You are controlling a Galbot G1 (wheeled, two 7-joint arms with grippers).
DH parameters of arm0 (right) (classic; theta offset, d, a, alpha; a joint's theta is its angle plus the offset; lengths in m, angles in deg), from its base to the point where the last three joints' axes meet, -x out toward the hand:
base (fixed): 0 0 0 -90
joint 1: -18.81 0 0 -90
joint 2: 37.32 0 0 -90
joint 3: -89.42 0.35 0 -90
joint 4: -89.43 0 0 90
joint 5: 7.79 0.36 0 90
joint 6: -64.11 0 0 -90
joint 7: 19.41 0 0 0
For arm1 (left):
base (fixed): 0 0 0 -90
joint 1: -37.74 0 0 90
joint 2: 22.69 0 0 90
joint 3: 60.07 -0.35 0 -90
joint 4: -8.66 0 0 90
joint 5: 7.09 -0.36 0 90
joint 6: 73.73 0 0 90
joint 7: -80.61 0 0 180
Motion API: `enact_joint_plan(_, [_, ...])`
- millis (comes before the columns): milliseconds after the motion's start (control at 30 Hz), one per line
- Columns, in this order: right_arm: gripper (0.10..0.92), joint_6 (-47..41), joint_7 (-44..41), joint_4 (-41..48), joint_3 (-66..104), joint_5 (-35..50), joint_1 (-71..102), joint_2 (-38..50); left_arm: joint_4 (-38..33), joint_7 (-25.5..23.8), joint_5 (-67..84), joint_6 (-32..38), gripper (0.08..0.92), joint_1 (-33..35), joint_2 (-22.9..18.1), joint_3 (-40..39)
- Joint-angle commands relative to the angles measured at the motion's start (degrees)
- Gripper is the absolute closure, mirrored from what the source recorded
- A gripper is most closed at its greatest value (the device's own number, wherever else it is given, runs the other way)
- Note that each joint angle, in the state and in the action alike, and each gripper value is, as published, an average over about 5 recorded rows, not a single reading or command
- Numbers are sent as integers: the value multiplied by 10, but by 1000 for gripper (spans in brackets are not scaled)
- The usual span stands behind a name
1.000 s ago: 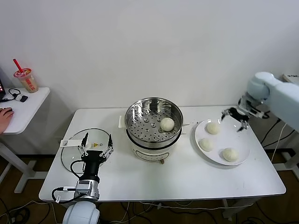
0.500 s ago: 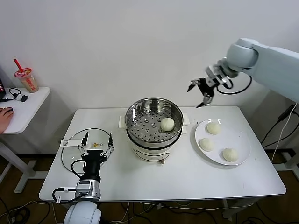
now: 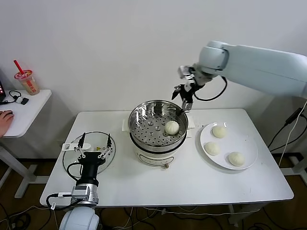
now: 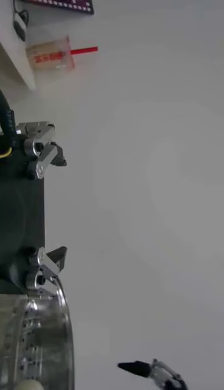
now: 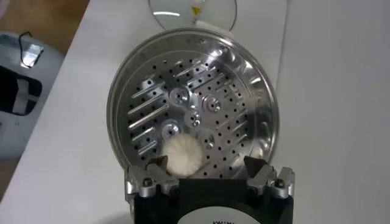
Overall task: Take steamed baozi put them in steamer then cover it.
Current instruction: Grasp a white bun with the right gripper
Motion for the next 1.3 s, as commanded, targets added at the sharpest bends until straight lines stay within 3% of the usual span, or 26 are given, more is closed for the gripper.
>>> enact_joint_plan(33, [203, -84, 15, 40, -63, 76, 5, -78, -4, -8, 15, 5, 177, 6, 6, 13])
enact_joint_plan(667, [203, -113, 35, 61, -54, 87, 60, -72, 6, -8, 22, 7, 177, 6, 5, 17])
enact_joint_plan(1300, [203, -98, 22, 112, -23, 29, 122, -80, 7, -10, 20, 7, 177, 9, 8, 20])
